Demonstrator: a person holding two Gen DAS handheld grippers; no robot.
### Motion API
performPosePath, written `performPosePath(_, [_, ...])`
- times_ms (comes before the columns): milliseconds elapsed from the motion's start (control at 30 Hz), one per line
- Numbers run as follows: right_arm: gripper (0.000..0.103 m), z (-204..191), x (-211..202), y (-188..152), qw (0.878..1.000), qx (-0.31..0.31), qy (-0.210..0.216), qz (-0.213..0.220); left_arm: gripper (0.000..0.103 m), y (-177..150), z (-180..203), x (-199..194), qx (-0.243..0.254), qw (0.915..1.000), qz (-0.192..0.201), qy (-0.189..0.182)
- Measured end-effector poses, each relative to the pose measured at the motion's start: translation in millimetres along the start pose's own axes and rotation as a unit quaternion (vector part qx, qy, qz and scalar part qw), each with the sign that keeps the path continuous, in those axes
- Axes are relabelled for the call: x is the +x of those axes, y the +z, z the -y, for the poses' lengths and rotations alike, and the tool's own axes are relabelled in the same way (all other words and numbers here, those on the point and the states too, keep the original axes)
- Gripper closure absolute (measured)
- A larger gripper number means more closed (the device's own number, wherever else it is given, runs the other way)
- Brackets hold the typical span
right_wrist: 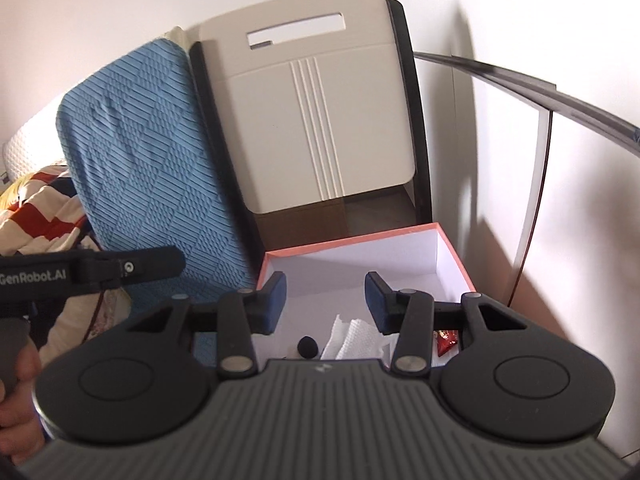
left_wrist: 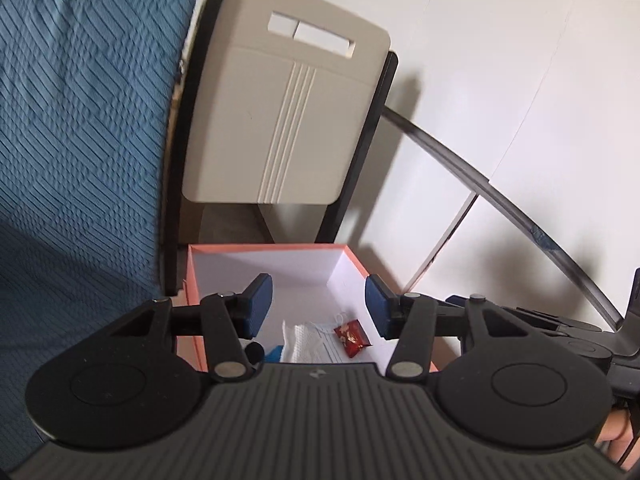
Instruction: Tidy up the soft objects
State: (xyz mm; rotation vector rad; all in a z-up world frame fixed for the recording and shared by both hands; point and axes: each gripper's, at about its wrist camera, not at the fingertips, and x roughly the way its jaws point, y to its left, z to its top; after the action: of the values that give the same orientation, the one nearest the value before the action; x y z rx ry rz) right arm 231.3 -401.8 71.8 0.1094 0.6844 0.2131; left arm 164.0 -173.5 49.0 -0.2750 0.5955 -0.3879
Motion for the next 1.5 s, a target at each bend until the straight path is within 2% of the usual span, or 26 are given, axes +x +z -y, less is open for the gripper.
performPosePath(233, [0.057,-29.9,-32.9,-15.1,1.0,-0.01,0.005,0.009,0.046,-12.1,-12.5,-43.9,0.001,0.9996,0.024,0.013])
performPosePath(467, [0.057,-49.2,-47.5,-41.4,0.999,-0.029,0.004,-0.014,0.046,-36.0,-25.1,-63.1,0.005,0.9993,0.017,0.033])
performPosePath(800, [0.057,-46.1,-43.5,-74.4,0.998,-0.012,-0.021,-0.051,0.046,-62.1,-37.8,-66.2,-0.003,0.9983,0.0,0.058])
performPosePath(1300, [0.057,-42.3,-43.0,-87.0,0.997,-0.003,-0.049,-0.056,0.045,-85.9,-45.4,-59.5,0.01,0.9961,-0.032,0.081])
performPosePath(1433, [0.057,-42.8,-41.9,-87.8,0.997,-0.007,-0.06,-0.055,0.033,-84.5,-46.0,-60.4,0.01,0.9957,-0.03,0.087])
performPosePath(1500, [0.057,-42.5,-41.4,-88.1,0.996,-0.008,-0.061,-0.059,0.031,-83.8,-46.6,-61.7,0.008,0.9957,-0.028,0.088])
